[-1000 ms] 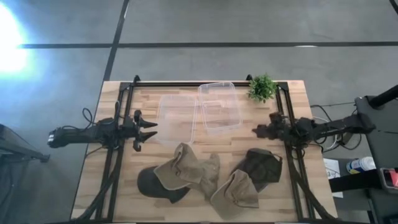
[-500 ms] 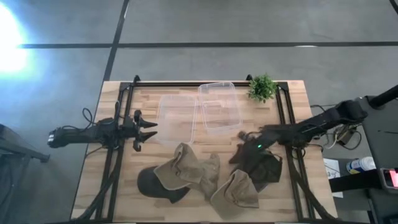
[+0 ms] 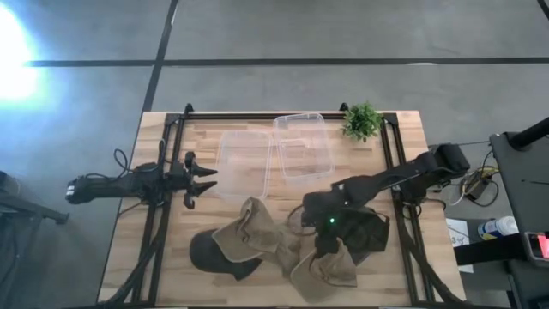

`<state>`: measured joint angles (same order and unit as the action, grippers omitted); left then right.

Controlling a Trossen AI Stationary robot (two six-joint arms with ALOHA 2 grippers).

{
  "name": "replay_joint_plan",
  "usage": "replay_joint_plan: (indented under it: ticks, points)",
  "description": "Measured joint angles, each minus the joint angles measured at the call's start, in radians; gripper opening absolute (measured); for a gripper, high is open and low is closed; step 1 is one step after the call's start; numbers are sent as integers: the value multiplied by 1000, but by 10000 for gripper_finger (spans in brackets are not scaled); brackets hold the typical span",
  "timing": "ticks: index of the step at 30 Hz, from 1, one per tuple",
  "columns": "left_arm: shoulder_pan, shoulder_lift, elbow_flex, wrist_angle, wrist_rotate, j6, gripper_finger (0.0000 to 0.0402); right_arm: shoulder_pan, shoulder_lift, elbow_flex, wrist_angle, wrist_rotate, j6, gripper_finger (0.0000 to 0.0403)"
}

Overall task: Pick & Place hat
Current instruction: Put the right brown cap into the right transparent bin

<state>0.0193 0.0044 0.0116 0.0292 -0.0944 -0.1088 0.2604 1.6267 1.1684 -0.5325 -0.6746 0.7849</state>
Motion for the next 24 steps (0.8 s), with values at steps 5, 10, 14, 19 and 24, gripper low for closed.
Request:
replay_joint_plan:
  ticks: [5, 10, 14, 19, 24]
  points:
    - [-1, 0, 0, 0, 0, 0, 172, 24, 98, 228, -393, 200, -359, 197]
    - [-1, 0, 0, 0, 0, 0, 172, 49, 191, 360, -483, 248, -546, 212]
    - [0, 0, 0, 0, 0, 0, 172, 72, 259, 415, -479, 259, -629, 210]
    - [0, 0, 0, 0, 0, 0, 172, 97, 358, 451, -475, 259, -664, 202]
    - [0, 0, 0, 0, 0, 0, 172, 117, 426, 485, -447, 294, -650, 190]
